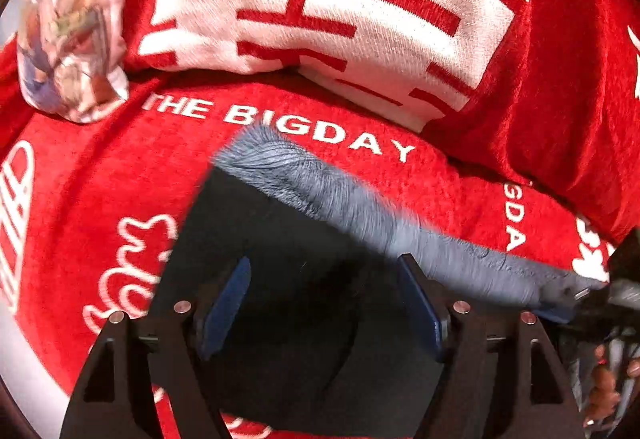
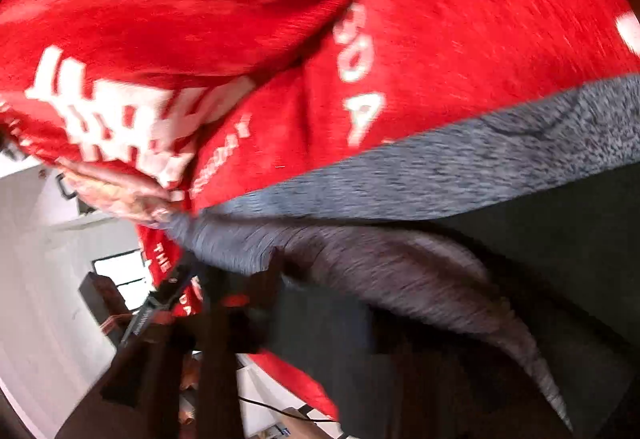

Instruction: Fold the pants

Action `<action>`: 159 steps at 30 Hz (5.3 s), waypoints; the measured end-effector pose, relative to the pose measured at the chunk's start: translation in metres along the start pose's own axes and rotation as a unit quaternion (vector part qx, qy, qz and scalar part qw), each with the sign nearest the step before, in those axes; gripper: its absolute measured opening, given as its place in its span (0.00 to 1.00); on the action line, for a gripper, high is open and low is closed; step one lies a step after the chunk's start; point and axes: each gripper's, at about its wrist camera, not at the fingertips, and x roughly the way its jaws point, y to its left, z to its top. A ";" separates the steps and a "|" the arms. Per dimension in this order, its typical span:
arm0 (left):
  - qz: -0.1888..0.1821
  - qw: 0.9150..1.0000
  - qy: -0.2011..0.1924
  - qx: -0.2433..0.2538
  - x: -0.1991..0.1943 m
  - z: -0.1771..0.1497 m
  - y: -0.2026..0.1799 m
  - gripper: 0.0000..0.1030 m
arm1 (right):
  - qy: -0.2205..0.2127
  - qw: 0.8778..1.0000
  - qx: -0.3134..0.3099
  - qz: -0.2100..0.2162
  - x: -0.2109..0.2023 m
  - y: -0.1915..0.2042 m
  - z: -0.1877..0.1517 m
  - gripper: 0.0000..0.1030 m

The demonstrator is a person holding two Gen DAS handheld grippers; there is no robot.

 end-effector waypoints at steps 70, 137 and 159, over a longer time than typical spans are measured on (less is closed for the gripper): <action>-0.043 0.958 0.101 0.265 0.012 -0.095 -0.370 0.81 | -0.278 0.943 0.105 -0.147 -0.444 -0.225 -0.038 0.60; 0.053 0.992 0.077 0.080 0.032 -0.063 0.069 1.00 | 0.043 0.935 -0.315 -0.157 0.070 0.166 -0.021 0.60; -0.007 0.997 0.048 0.053 0.013 -0.077 0.099 1.00 | 0.189 0.879 -0.386 -0.206 0.247 0.250 0.016 0.09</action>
